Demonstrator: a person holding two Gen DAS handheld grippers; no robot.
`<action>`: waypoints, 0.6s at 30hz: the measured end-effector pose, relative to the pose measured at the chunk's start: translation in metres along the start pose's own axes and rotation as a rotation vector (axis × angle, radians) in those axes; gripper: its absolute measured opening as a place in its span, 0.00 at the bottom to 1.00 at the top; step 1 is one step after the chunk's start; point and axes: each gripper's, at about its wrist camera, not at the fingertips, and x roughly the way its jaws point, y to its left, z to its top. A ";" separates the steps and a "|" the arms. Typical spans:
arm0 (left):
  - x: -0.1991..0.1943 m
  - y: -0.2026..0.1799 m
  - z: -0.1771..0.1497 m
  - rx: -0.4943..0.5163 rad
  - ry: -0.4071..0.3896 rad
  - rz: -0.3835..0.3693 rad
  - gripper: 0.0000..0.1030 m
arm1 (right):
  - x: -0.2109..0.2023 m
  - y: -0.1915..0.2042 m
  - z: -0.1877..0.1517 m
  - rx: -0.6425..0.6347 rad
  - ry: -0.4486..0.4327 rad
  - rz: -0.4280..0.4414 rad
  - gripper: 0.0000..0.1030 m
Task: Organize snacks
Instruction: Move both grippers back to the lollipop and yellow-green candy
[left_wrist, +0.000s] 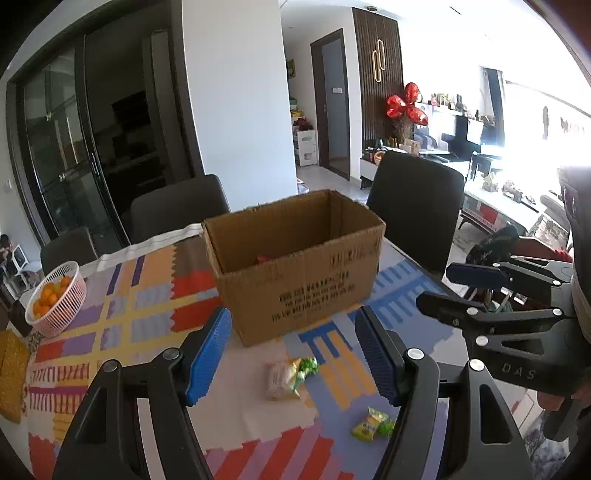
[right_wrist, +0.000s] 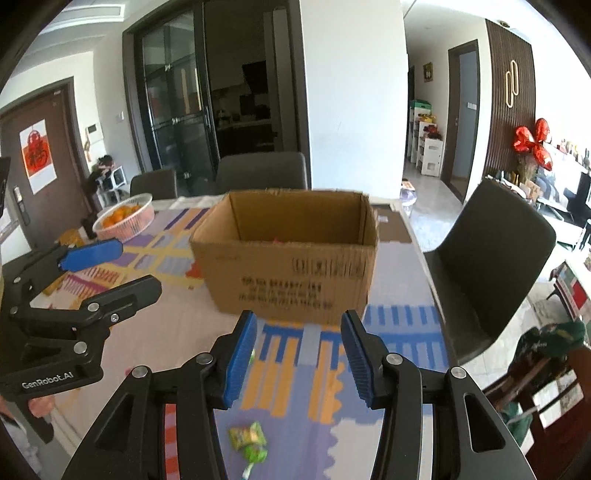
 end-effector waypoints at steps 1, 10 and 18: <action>-0.001 -0.001 -0.003 0.001 0.001 -0.002 0.67 | -0.001 0.002 -0.005 -0.004 0.010 0.004 0.47; 0.000 -0.016 -0.050 0.051 0.068 -0.047 0.67 | 0.001 0.017 -0.046 -0.046 0.097 0.013 0.47; 0.014 -0.021 -0.089 0.071 0.137 -0.118 0.67 | 0.018 0.024 -0.085 -0.016 0.213 0.055 0.47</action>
